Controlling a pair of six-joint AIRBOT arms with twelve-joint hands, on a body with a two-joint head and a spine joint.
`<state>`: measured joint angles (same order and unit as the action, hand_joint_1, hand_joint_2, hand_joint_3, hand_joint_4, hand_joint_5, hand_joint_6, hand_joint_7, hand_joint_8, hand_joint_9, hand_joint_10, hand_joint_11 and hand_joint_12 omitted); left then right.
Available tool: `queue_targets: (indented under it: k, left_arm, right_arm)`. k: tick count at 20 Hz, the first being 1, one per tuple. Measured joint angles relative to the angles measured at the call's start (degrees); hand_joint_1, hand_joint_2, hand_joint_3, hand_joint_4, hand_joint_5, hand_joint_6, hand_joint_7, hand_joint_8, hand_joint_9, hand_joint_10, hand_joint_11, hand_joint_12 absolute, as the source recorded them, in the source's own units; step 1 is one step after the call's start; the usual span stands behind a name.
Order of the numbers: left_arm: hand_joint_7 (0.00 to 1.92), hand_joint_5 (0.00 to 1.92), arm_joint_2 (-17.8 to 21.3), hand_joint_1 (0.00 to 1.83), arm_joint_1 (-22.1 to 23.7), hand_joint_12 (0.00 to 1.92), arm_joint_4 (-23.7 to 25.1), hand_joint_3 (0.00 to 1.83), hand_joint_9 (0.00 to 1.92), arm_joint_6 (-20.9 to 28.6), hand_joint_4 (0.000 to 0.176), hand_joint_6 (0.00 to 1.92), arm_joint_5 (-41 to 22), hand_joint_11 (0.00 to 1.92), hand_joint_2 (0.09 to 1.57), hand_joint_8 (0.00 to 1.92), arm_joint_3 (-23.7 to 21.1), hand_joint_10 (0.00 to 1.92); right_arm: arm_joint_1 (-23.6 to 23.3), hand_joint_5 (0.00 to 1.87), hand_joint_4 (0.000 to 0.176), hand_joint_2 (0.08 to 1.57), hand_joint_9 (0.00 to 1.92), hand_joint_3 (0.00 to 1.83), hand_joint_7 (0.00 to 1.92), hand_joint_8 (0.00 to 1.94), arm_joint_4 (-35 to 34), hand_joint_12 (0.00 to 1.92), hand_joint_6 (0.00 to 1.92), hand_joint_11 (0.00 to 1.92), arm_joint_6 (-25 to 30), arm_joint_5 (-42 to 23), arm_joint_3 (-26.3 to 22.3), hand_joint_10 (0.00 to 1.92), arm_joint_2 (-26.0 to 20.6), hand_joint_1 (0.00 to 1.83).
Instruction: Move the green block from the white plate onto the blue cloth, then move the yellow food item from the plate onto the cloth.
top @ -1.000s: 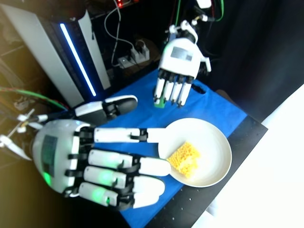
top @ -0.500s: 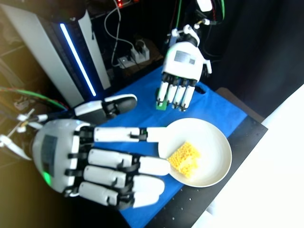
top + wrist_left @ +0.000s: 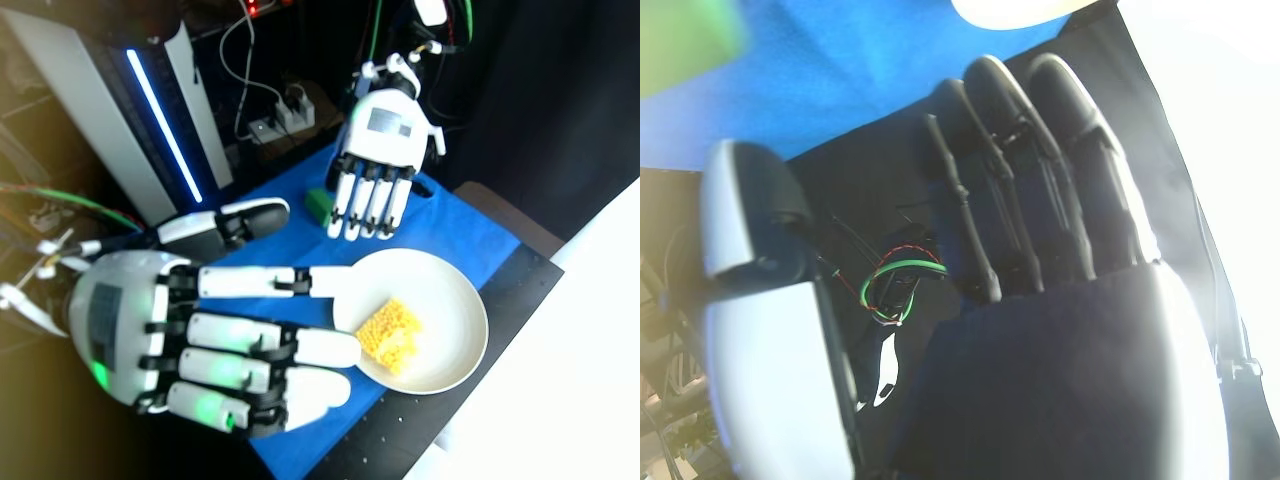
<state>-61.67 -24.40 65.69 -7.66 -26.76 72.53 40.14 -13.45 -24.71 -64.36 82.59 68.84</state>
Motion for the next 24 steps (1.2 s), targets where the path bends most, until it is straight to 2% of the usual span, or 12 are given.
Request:
queue_targets:
  k: [2, 3, 6, 9, 11, 14, 16, 17, 18, 20, 22, 24]
  left_arm:
    - [0.8, 0.65, 0.0, 0.89, 0.0, 1.39, -1.4, 0.0, 0.59, 0.0, 0.0, 0.01, -0.2, 0.16, 0.86, 0.02, 0.8, 0.69]
    - [0.82, 0.67, 0.0, 0.82, 0.0, 1.59, -1.8, 0.0, 0.49, 0.0, 0.008, 0.0, -0.2, 0.03, 0.85, 0.02, 1.3, 0.88]
    - [0.77, 0.61, 0.0, 0.74, 0.0, 1.77, -6.6, 0.01, 0.38, -1.6, 0.0, 0.0, -0.2, 0.01, 0.96, 0.0, 2.9, 1.07]
    - [0.72, 0.54, 0.0, 0.64, 0.0, 1.7, -12.5, 0.0, 0.37, -6.1, 0.0, 0.0, 0.3, 0.07, 1.0, 0.0, 3.8, 0.96]
    - [0.66, 0.48, 0.0, 0.55, 0.0, 1.51, -17.7, 0.0, 0.45, -9.2, 0.043, 0.0, 0.8, 0.02, 0.95, 0.0, 4.9, 0.61]
    - [0.64, 0.65, 0.0, 0.63, -0.3, 1.35, -25.0, 0.0, 0.42, -13.9, 0.11, 0.07, 1.5, 0.01, 0.92, 0.01, 5.6, 0.52]
    - [0.57, 0.49, 0.0, 0.63, -0.4, 1.23, -28.7, 0.0, 0.45, -16.1, 0.043, 0.01, 1.2, 0.12, 0.9, 0.0, 6.4, 0.52]
    - [0.53, 0.49, 0.0, 0.63, -0.4, 1.19, -29.5, 0.0, 0.43, -16.3, 0.031, 0.01, 1.4, 0.14, 0.92, 0.0, 7.0, 0.47]
    - [0.5, 0.5, 0.1, 0.66, -0.4, 1.1, -31.2, 0.0, 0.44, -16.7, 0.019, 0.01, 2.0, 0.16, 0.91, 0.0, 7.7, 0.36]
    - [0.46, 0.41, 0.2, 0.68, -0.4, 1.09, -35.5, 0.0, 0.49, -19.8, 0.0, 0.0, 3.0, 0.11, 0.91, 0.0, 8.2, 0.14]
    - [0.44, 0.41, 0.2, 0.65, -0.4, 1.12, -38.2, 0.0, 0.46, -21.7, 0.006, 0.0, 3.5, 0.03, 0.9, 0.0, 8.7, 0.06]
    - [0.38, 0.37, 0.1, 0.66, -0.4, 1.0, -39.8, 0.0, 0.4, -22.2, 0.03, 0.0, 3.8, 0.0, 0.87, 0.0, 9.7, 0.01]
  right_arm:
    - [0.0, 0.45, 0.111, 0.73, 0.11, 0.0, 0.22, 0.0, 0.0, 0.58, 0.0, 0.0, 0.0, 0.0, 0.0, 0.01, 0.0, 0.68]
    - [0.0, 0.46, 0.102, 0.7, 0.24, 0.0, 0.29, 0.0, 0.0, 0.93, 0.0, 0.0, 0.0, 0.0, 0.3, 0.02, 0.3, 0.68]
    - [-1.7, 0.51, 0.113, 0.71, 0.3, 0.0, 0.31, 0.01, 1.4, 1.03, 0.01, 0.0, 0.0, 2.8, 1.5, 0.01, 1.7, 0.77]
    - [-3.2, 0.52, 0.108, 0.66, 0.3, 0.0, 0.31, 0.0, 3.3, 1.13, 0.01, 0.0, 0.0, 4.1, 3.4, 0.0, 2.8, 0.73]
    - [-3.8, 0.45, 0.105, 0.72, 0.39, 0.0, 0.48, 0.02, 5.1, 1.18, 0.0, 0.0, 0.0, 6.6, 5.0, 0.02, 3.8, 0.68]
    - [-5.8, 0.41, 0.1, 0.73, 0.43, 0.01, 0.53, 0.01, 8.7, 1.09, 0.0, 0.0, 0.0, 11.5, 6.4, 0.01, 4.2, 0.69]
    - [-6.9, 0.41, 0.106, 0.72, 0.23, 0.0, 0.27, 0.0, 10.3, 0.98, 0.0, 0.0, 0.0, 12.9, 7.5, 0.0, 4.7, 0.66]
    - [-6.9, 0.38, 0.122, 0.72, 0.19, 0.0, 0.2, 0.0, 10.5, 0.97, 0.0, 0.0, 0.0, 13.4, 7.9, 0.0, 4.9, 0.63]
    - [-6.9, 0.34, 0.137, 0.73, 0.04, 0.0, 0.07, 0.04, 11.2, 0.26, 0.03, 0.0, 0.0, 14.9, 8.6, 0.0, 5.3, 0.59]
    - [-7.4, 0.38, 0.134, 0.79, 0.0, 0.01, 0.02, 0.0, 12.4, 0.01, 0.02, 0.0, 0.0, 18.0, 9.4, 0.0, 5.9, 0.59]
    - [-8.3, 0.41, 0.092, 0.82, 0.11, 0.01, 0.2, 0.02, 13.6, 0.26, 0.01, 0.01, 0.0, 19.2, 10.1, 0.0, 6.6, 0.58]
    - [-8.5, 0.41, 0.105, 0.82, 0.21, 0.0, 0.3, 0.0, 14.6, 0.79, 0.0, 0.0, 0.0, 20.2, 11.0, 0.01, 7.2, 0.59]
